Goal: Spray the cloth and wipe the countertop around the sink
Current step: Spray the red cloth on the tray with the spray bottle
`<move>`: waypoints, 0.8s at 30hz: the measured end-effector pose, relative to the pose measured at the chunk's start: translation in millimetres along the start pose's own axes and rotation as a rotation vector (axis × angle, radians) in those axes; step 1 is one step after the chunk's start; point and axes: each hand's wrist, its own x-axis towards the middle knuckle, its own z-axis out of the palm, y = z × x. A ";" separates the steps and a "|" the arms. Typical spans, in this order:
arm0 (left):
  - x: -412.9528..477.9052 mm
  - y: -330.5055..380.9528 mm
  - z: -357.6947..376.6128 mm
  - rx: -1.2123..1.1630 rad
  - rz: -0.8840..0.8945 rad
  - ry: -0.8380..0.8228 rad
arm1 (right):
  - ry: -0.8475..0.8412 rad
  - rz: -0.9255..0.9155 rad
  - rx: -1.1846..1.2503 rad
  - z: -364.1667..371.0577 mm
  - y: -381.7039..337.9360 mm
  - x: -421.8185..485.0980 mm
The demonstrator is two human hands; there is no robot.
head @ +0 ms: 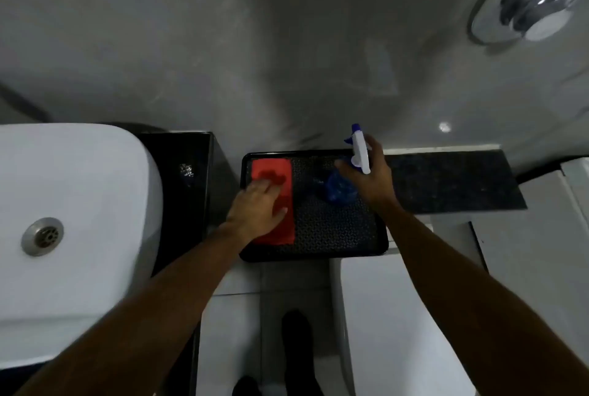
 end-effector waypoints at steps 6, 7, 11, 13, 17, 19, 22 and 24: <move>-4.4 -7.2 56.6 -0.032 -0.084 -0.279 | -0.054 -0.027 0.022 17.2 9.1 24.9; -3.4 -8.6 61.6 -0.028 -0.083 -0.266 | -0.064 -0.051 0.026 18.6 13.2 27.1; -1.5 -10.5 68.2 -0.017 -0.075 -0.206 | -0.034 -0.065 0.063 23.4 12.7 34.3; -7.0 -12.9 73.7 -0.002 -0.058 -0.183 | -0.013 -0.053 0.049 24.9 4.0 37.8; -28.5 -13.9 95.0 0.004 -0.101 -0.154 | -0.164 -0.085 -0.077 23.2 -16.6 39.2; -38.4 -11.3 106.5 -0.009 -0.143 -0.150 | -0.321 -0.123 -0.194 22.8 -28.5 36.8; -46.0 -8.0 117.8 -0.025 -0.196 -0.129 | -0.584 -0.071 -0.345 30.5 -41.3 27.3; -47.5 -7.9 121.3 -0.040 -0.218 -0.121 | -0.723 -0.020 -0.468 39.8 -39.6 19.0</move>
